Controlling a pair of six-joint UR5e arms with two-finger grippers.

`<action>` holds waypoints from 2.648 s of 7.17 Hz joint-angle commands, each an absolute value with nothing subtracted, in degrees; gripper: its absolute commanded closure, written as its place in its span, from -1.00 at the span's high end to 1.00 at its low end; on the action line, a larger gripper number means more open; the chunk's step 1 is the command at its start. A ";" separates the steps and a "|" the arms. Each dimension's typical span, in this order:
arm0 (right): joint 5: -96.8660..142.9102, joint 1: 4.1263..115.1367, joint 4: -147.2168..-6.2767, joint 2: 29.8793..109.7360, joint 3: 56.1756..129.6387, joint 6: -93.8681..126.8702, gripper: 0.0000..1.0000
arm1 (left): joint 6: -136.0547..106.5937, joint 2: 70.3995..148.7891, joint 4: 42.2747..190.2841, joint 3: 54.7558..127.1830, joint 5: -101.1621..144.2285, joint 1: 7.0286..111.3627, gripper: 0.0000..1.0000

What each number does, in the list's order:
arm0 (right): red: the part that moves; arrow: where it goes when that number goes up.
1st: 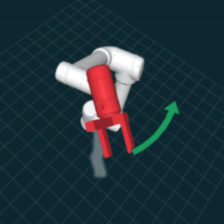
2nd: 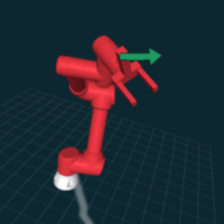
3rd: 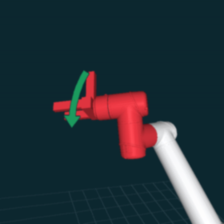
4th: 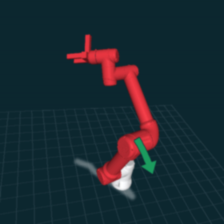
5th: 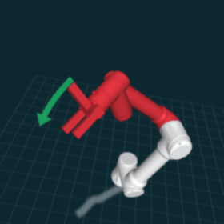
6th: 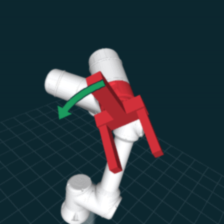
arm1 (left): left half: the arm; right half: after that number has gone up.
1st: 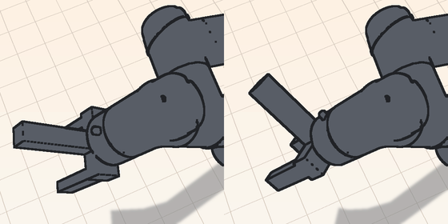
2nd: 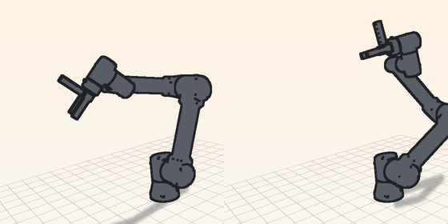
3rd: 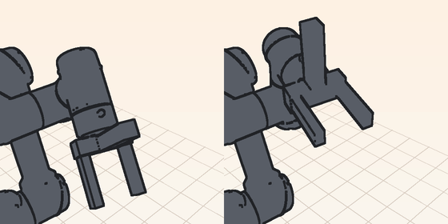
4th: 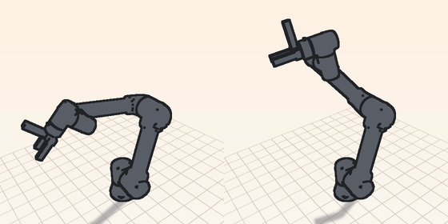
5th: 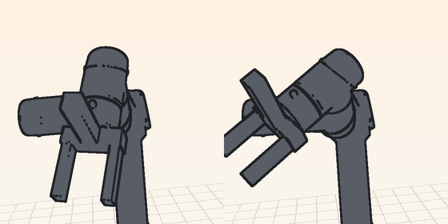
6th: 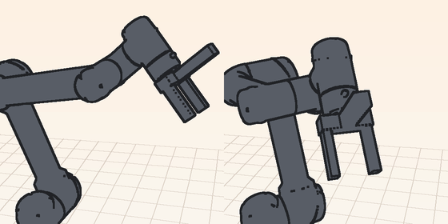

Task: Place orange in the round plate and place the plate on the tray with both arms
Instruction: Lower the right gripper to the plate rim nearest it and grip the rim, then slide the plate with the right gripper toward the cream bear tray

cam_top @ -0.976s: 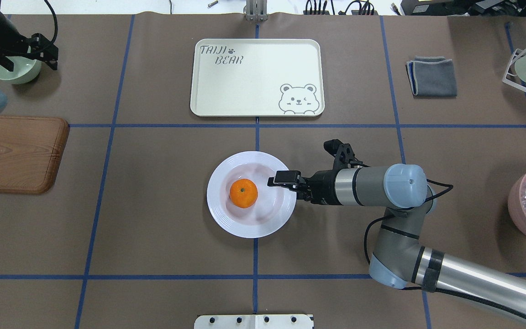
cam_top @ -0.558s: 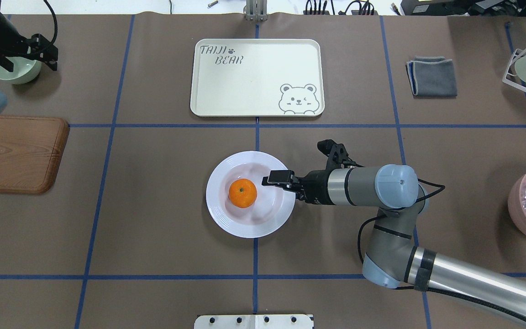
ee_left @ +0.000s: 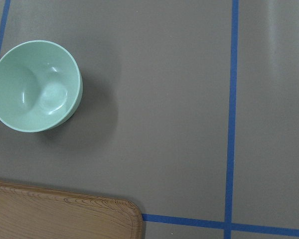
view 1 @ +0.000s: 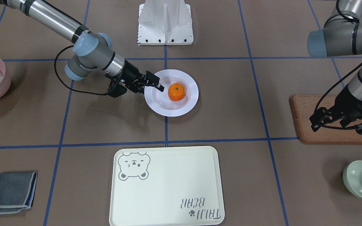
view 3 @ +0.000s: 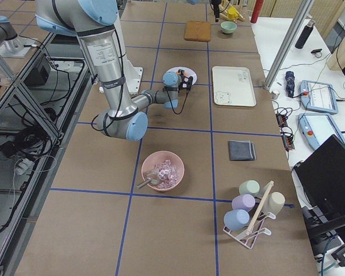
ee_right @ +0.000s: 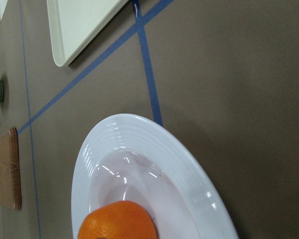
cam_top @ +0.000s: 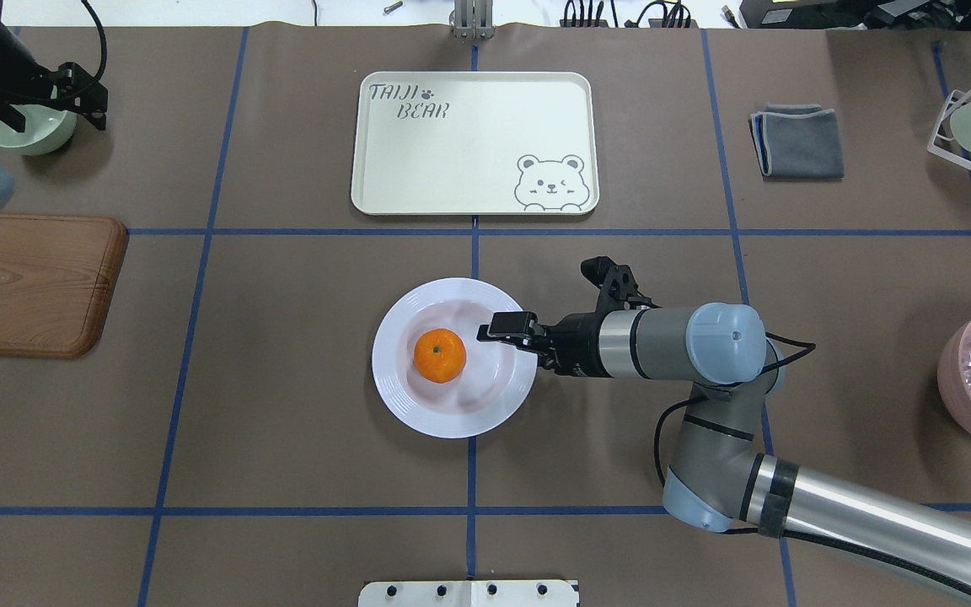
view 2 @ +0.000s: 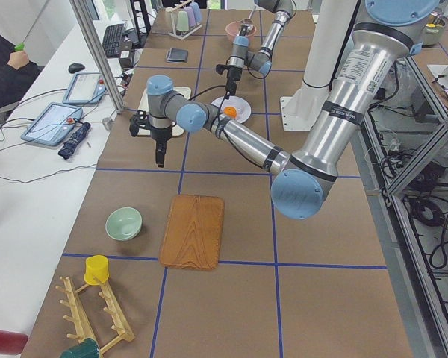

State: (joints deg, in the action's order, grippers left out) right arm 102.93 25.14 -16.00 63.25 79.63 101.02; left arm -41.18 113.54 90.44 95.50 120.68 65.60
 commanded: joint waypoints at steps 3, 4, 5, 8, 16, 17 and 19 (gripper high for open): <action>102.04 25.14 -15.91 62.75 80.07 103.80 -0.30 | -41.22 113.55 90.44 95.54 119.09 65.57 0.97; 101.69 25.14 -15.91 62.75 80.33 103.97 -0.49 | -41.22 113.55 90.44 95.54 119.09 65.57 0.97; 101.34 25.14 -15.82 62.23 80.33 104.32 -0.83 | -41.22 113.55 90.44 95.54 119.09 65.57 0.97; 100.64 25.22 -15.64 61.18 81.38 104.33 -1.00 | -41.13 113.55 90.35 95.19 119.09 65.74 0.97; 87.63 34.88 -29.39 49.89 75.98 112.11 -1.00 | -41.22 114.26 90.18 94.92 119.09 65.74 0.97; 86.76 36.11 -29.96 46.79 71.15 112.58 -1.00 | -41.22 114.26 90.18 94.75 119.09 65.74 0.97; 86.75 38.58 -30.23 40.98 60.96 112.76 -1.00 | -41.22 114.43 90.26 94.05 119.09 65.65 0.97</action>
